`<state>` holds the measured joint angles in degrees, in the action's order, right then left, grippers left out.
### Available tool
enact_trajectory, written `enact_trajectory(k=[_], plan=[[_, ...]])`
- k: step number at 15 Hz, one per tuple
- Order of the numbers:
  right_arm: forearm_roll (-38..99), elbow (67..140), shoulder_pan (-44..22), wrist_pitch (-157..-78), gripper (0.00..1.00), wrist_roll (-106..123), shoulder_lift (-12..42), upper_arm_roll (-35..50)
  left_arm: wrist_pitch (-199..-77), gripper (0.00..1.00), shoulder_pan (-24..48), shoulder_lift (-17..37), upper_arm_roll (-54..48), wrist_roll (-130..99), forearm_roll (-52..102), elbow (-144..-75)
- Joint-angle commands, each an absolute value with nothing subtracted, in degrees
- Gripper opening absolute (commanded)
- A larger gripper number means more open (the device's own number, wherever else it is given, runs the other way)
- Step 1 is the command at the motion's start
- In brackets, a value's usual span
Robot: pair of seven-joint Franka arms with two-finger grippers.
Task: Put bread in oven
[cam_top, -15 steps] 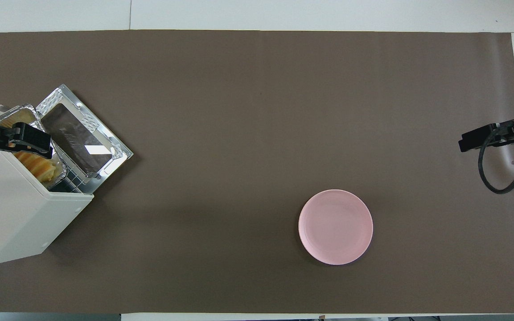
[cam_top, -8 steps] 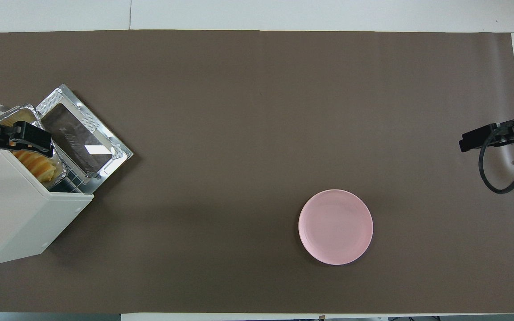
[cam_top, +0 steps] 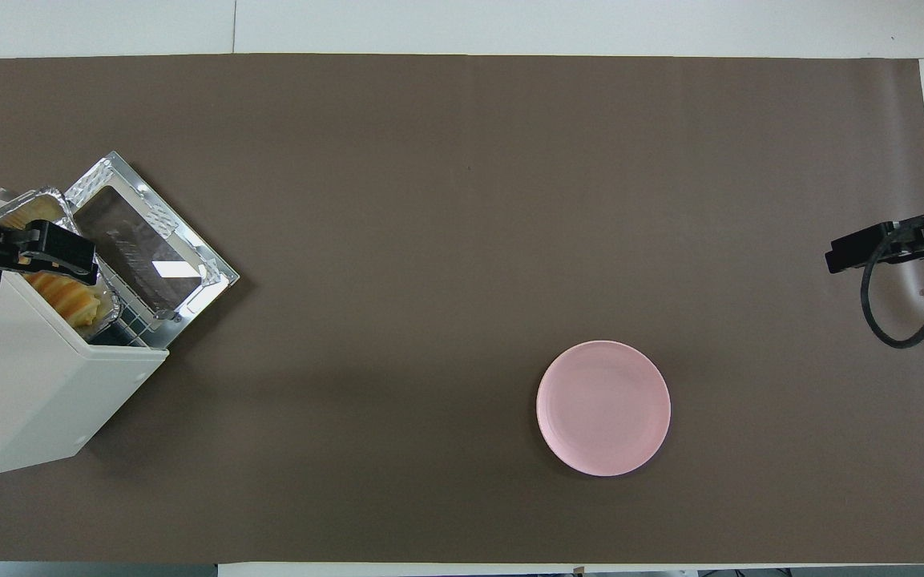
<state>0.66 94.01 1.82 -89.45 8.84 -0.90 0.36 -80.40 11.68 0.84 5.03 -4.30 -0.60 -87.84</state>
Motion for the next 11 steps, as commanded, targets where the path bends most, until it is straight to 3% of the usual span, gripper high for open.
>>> enact_trajectory(k=[1, 11], plan=[[1.4, 95.4, 2.3, -89.1, 1.00, 8.9, -2.3, 0.5, -81.3, 1.00, 11.5, -0.4, 5.0, -3.6, 0.0, -89.7], [1.4, 95.4, 2.3, -89.1, 1.00, 8.9, -2.3, 0.6, -82.7, 1.00, 10.9, -1.1, 5.0, -2.9, 0.0, -92.1]])
